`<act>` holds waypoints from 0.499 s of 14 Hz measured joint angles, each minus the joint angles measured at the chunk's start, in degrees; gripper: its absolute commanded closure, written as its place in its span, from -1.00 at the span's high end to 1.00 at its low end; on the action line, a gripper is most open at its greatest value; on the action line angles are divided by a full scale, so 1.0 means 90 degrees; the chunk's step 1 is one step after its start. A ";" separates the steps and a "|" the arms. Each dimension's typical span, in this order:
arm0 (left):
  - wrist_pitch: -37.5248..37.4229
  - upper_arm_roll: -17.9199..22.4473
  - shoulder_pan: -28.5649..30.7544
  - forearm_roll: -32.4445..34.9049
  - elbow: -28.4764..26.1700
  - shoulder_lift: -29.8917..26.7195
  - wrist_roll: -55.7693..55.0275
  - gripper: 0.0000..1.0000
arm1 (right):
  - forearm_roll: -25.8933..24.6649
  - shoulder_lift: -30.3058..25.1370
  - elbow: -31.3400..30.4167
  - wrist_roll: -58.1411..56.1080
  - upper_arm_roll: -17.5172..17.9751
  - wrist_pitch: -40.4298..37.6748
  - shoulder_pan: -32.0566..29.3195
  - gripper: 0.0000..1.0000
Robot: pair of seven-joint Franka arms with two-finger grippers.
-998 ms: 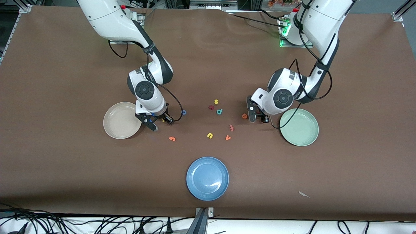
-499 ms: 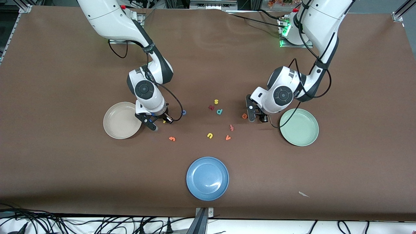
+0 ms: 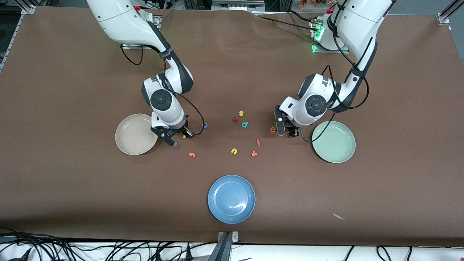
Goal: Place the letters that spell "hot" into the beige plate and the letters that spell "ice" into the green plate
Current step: 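Drop the yellow h on the cream plate while the left gripper grasps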
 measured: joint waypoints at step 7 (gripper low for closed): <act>0.0049 0.0005 0.0011 0.0000 0.0003 0.0000 0.0008 -0.70 | 0.0009 -0.0952 0.0053 -0.2402 -0.0809 -0.1593 -0.0047 -0.70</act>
